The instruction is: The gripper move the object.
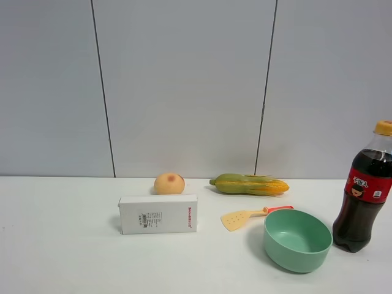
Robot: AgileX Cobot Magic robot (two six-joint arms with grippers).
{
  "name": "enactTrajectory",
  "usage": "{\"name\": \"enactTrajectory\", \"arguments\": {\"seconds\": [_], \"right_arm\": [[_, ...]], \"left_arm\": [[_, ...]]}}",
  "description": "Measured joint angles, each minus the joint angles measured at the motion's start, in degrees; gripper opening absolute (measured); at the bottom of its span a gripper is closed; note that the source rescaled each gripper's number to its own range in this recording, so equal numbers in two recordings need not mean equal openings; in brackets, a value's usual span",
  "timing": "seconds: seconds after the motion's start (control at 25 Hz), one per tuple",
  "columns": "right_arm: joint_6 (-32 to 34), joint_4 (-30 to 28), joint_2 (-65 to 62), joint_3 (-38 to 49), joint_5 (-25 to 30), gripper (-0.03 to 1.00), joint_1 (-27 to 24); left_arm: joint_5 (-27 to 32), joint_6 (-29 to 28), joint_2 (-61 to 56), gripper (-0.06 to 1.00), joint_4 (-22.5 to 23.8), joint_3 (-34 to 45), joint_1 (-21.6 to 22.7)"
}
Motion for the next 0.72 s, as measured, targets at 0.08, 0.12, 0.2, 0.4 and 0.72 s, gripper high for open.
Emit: {"name": "enactTrajectory", "arguments": {"seconds": [0.08,0.12,0.2,0.4,0.72], "right_arm": [[0.0,0.0,0.0,0.0,0.0,0.79,0.0],[0.0,0.0,0.0,0.0,0.0,0.79,0.0],[0.0,0.0,0.0,0.0,0.0,0.79,0.0],[0.0,0.0,0.0,0.0,0.0,0.79,0.0],[0.0,0.0,0.0,0.0,0.0,0.79,0.0]], "left_arm": [[0.0,0.0,0.0,1.00,0.0,0.0,0.0],[0.0,0.0,0.0,1.00,0.0,0.0,0.0],[0.0,0.0,0.0,1.00,0.0,0.0,0.0],[0.0,0.0,0.0,1.00,0.0,0.0,0.0],[0.0,0.0,0.0,1.00,0.0,0.0,0.0]]}}
